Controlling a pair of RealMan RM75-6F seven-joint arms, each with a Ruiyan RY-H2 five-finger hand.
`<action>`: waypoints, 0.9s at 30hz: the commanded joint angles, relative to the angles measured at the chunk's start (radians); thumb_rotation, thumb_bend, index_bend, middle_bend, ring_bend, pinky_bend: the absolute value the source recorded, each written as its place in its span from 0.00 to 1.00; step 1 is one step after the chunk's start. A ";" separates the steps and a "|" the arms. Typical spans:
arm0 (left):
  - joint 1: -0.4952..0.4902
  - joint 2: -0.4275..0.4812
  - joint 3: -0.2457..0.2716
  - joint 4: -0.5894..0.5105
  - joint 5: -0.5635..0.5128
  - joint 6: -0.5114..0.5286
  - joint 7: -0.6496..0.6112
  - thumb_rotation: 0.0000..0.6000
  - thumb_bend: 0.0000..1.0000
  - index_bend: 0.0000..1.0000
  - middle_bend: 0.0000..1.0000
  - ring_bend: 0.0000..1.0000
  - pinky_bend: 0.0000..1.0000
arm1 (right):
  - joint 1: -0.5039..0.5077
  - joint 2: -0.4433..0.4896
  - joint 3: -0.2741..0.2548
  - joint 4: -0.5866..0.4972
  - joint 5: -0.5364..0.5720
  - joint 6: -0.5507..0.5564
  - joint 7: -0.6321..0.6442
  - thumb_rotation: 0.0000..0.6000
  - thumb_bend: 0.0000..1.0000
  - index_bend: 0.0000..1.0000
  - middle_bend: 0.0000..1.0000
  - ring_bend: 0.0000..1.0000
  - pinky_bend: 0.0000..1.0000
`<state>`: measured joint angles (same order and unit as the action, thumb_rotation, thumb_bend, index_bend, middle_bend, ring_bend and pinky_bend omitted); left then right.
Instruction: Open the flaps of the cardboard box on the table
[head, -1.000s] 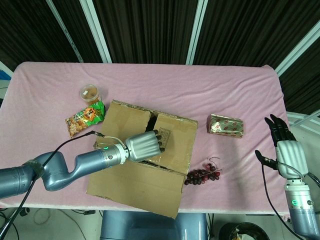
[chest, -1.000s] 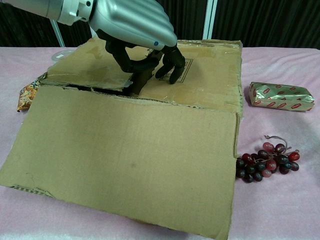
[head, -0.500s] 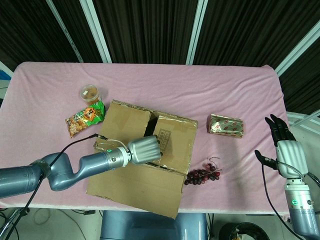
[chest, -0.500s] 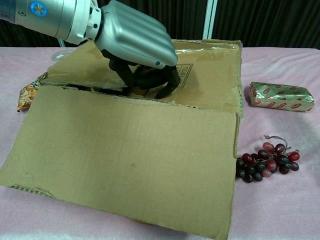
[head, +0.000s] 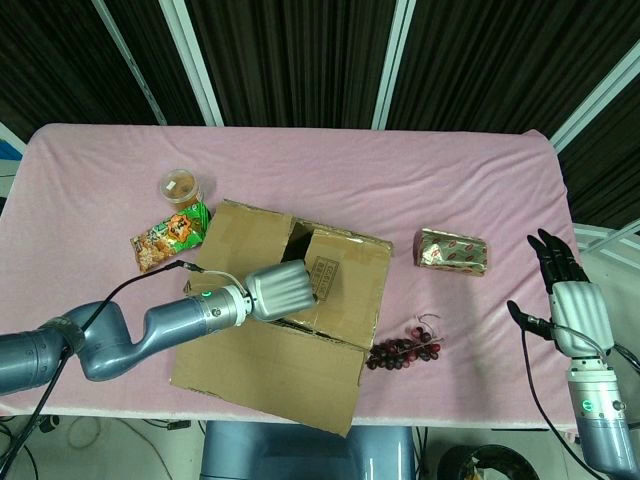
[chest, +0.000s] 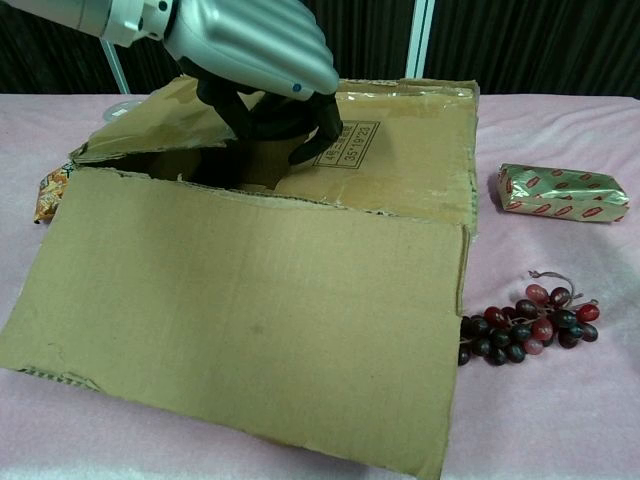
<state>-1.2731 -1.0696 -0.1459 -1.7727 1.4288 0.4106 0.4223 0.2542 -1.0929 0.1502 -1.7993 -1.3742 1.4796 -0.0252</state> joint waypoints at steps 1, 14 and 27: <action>0.003 0.040 -0.003 -0.022 -0.004 0.016 0.003 1.00 0.92 0.49 0.67 0.48 0.52 | -0.002 0.000 0.003 -0.001 -0.002 -0.001 0.000 1.00 0.33 0.00 0.00 0.00 0.24; 0.076 0.261 -0.006 -0.134 0.011 0.111 -0.013 1.00 0.92 0.49 0.67 0.48 0.52 | -0.009 -0.009 0.006 -0.005 -0.018 -0.011 -0.009 1.00 0.33 0.00 0.00 0.00 0.24; 0.216 0.430 0.022 -0.183 0.101 0.215 -0.088 1.00 0.92 0.49 0.67 0.48 0.52 | -0.016 -0.020 0.004 -0.009 -0.028 -0.025 -0.025 1.00 0.33 0.00 0.00 0.00 0.24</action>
<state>-1.0735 -0.6535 -0.1291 -1.9520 1.5193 0.6118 0.3448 0.2385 -1.1126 0.1541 -1.8082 -1.4018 1.4549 -0.0502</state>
